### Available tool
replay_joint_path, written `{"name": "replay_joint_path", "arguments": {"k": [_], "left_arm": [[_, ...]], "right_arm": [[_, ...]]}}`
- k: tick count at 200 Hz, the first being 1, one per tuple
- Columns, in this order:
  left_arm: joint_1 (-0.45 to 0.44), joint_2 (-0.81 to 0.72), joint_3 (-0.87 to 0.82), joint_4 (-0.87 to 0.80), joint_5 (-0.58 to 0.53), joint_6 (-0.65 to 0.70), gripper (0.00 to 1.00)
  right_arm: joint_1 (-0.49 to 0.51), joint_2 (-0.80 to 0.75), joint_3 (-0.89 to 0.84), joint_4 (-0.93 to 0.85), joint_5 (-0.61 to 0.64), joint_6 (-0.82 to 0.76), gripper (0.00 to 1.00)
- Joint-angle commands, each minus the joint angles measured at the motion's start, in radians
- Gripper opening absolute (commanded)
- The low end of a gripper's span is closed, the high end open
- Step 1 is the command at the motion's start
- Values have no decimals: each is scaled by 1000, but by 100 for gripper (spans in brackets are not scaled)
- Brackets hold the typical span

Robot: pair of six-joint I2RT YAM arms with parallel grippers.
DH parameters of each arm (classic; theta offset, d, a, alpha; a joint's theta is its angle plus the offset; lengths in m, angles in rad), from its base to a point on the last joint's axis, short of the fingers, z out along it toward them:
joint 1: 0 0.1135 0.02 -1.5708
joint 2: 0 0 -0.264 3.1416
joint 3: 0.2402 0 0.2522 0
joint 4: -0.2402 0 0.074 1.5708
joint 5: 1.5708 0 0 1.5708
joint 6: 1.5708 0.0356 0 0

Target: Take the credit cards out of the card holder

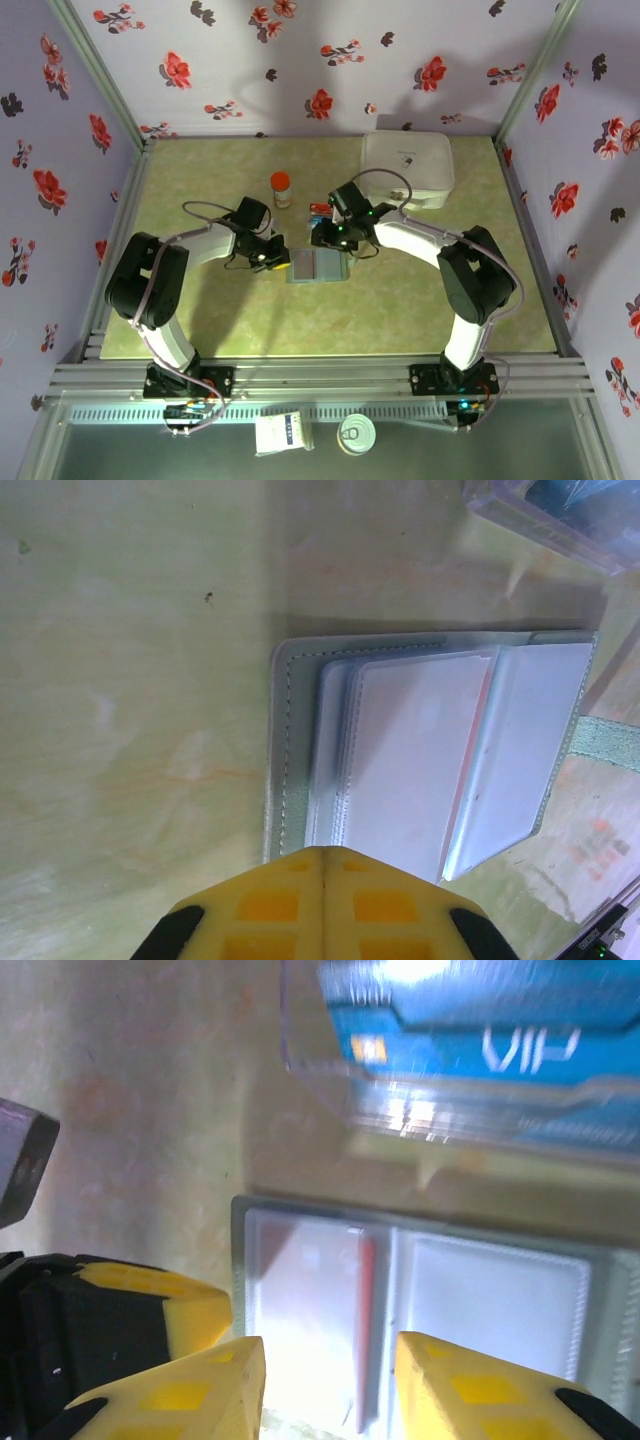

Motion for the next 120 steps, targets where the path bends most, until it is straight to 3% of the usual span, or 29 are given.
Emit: {"name": "replay_joint_path", "arguments": {"k": [1, 120], "left_arm": [[-6, 3, -11, 7, 6, -17, 3], [-7, 41, 8, -55, -53, 24, 2]], "right_arm": [[20, 8, -36, 163, -126, 123, 38], [33, 136, -31, 164, -162, 122, 30]]}}
